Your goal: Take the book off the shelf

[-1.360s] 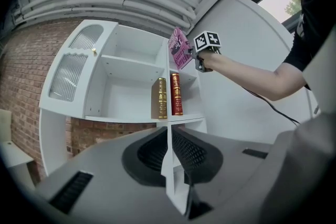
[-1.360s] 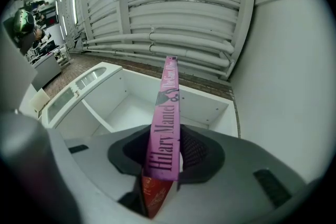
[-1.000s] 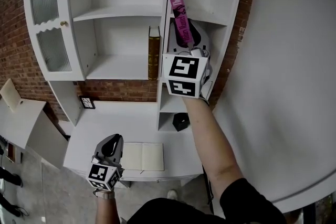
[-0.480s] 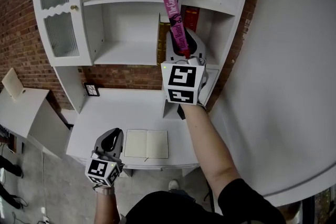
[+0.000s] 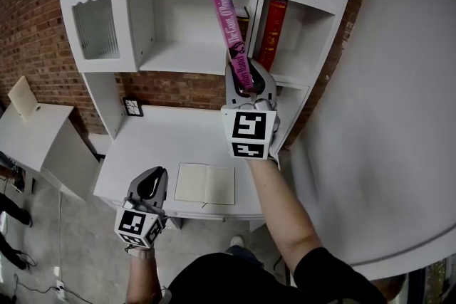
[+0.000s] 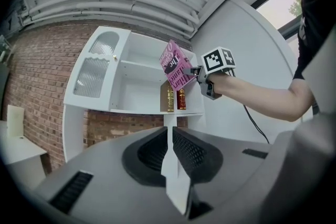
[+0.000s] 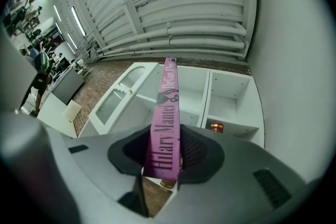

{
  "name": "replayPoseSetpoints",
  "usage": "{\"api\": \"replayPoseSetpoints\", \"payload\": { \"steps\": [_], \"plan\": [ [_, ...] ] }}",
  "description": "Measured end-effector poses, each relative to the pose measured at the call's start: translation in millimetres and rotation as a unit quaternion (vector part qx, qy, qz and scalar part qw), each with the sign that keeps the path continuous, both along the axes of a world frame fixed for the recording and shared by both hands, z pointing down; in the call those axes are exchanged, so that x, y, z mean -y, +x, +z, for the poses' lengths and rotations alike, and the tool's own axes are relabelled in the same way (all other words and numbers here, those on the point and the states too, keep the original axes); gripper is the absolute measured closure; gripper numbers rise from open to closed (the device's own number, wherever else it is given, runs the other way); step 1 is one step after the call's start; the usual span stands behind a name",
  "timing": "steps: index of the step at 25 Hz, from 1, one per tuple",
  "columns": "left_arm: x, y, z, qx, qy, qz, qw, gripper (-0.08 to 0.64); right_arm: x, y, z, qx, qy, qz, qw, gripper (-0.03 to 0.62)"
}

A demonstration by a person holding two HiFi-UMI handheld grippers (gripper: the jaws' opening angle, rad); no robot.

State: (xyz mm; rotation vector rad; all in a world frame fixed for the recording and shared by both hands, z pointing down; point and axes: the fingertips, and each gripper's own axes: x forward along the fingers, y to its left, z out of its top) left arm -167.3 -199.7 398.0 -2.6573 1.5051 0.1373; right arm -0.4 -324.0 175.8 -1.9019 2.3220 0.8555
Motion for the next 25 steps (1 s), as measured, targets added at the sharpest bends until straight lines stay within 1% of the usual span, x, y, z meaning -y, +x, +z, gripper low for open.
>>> {"api": "replayPoseSetpoints", "payload": {
  "steps": [4,11,16,20,25],
  "plan": [
    [-3.4,-6.0,4.7,0.005,-0.005,-0.011,0.9999,0.543,-6.2,-12.7,28.4,-0.004,-0.017,-0.023,1.0,0.446],
    [-9.1,-20.4,16.4,0.002,-0.011,-0.024,0.9996,0.543,-16.9,-39.0,77.2,0.01,-0.051,-0.081,0.995,0.448],
    [-11.5,-33.6,21.9,0.0,-0.015,-0.042,0.999,0.543,-25.6,-53.7,106.4,0.031,-0.073,-0.125,0.989,0.448],
    [-14.1,-45.6,26.8,-0.002,-0.018,-0.056,0.9983,0.543,-31.6,-64.1,129.4,0.042,-0.09,-0.148,0.984,0.448],
    [-23.9,-58.0,34.5,-0.001,-0.025,-0.072,0.9971,0.543,-41.9,-77.4,155.7,0.054,-0.113,-0.183,0.975,0.448]
  ]
}}
